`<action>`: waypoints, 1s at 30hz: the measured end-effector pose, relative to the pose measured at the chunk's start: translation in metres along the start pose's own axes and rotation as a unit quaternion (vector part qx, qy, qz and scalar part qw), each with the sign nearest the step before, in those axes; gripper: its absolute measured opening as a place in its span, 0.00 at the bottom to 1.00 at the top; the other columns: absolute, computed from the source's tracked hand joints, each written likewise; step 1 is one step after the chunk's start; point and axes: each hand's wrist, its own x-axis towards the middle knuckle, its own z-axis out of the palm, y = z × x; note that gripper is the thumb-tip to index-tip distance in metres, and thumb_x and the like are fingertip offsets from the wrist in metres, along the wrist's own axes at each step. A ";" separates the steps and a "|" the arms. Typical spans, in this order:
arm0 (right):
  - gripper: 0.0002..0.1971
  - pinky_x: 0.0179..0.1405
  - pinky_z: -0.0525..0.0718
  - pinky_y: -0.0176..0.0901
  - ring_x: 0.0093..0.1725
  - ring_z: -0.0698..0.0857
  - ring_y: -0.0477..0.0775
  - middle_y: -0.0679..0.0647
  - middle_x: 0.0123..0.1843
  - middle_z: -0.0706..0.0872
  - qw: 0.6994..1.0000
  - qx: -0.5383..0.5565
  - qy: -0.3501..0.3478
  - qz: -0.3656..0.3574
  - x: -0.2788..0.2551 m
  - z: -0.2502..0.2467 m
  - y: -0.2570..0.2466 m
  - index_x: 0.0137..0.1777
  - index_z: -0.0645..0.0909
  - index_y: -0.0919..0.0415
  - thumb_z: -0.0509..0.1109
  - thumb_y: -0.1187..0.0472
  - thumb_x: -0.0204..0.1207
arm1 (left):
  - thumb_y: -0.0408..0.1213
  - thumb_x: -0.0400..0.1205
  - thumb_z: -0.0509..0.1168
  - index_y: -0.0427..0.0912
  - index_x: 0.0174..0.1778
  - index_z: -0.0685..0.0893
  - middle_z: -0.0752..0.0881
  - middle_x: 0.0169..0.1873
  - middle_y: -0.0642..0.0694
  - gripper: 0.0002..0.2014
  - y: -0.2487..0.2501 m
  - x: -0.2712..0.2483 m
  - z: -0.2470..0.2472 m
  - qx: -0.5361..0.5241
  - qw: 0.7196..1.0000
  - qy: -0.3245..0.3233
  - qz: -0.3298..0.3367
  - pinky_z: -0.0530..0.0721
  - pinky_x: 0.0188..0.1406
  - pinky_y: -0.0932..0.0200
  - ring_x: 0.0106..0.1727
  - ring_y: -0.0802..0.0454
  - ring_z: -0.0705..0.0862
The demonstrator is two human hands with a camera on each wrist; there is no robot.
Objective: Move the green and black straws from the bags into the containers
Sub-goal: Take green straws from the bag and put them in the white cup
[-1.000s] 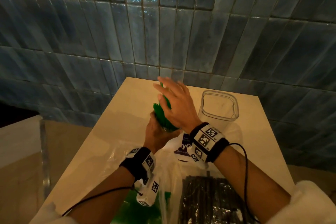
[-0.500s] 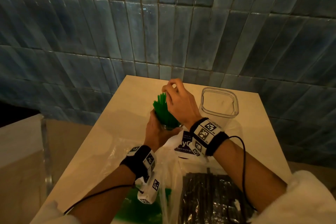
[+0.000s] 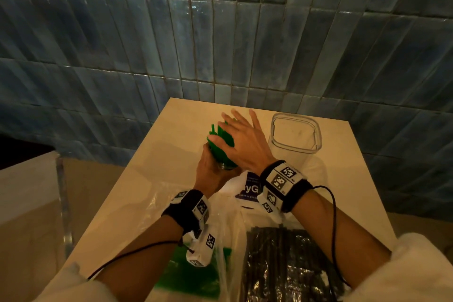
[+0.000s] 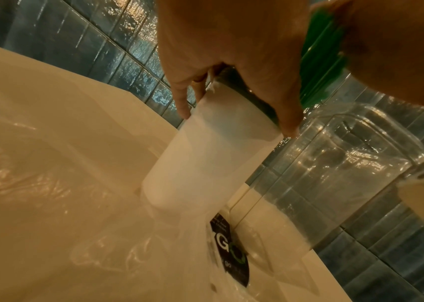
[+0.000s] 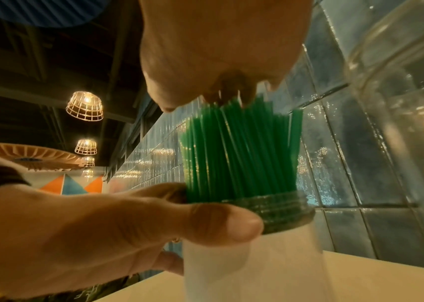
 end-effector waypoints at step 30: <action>0.18 0.56 0.85 0.51 0.52 0.86 0.62 0.64 0.55 0.86 0.874 0.165 -0.439 0.128 -0.132 0.101 -0.070 0.55 0.83 0.68 0.77 0.58 0.69 | 0.54 0.78 0.65 0.42 0.72 0.65 0.46 0.81 0.41 0.31 -0.065 -0.201 -0.064 0.436 0.854 -0.270 -0.092 0.57 0.80 0.48 0.82 0.40 0.47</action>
